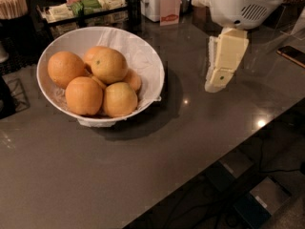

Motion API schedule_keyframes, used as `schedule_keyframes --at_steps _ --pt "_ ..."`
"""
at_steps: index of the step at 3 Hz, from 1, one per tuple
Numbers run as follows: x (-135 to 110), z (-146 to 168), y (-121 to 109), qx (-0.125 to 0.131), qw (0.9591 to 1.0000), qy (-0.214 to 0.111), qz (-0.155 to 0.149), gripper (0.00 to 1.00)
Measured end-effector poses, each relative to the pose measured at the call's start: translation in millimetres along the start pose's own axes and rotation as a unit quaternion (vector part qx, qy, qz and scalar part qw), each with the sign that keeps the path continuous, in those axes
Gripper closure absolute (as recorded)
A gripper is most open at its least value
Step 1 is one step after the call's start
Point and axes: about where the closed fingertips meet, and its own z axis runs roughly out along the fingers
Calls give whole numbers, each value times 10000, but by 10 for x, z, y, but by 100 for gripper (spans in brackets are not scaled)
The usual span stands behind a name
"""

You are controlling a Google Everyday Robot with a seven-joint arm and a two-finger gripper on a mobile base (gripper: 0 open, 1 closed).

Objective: Pick orange from white bowl

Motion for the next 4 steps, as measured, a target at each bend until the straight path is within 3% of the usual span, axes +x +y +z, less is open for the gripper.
schedule_keyframes --at_steps 1,2,3,4 --pt "-255 318 -68 -183 9983 -555 -32 0" --pt "-645 657 -162 -563 9888 -1378 -97 0" --pt "-894 847 -172 -893 9746 -2052 85 0" --pt "-930 872 -257 -904 9741 -2069 79 0"
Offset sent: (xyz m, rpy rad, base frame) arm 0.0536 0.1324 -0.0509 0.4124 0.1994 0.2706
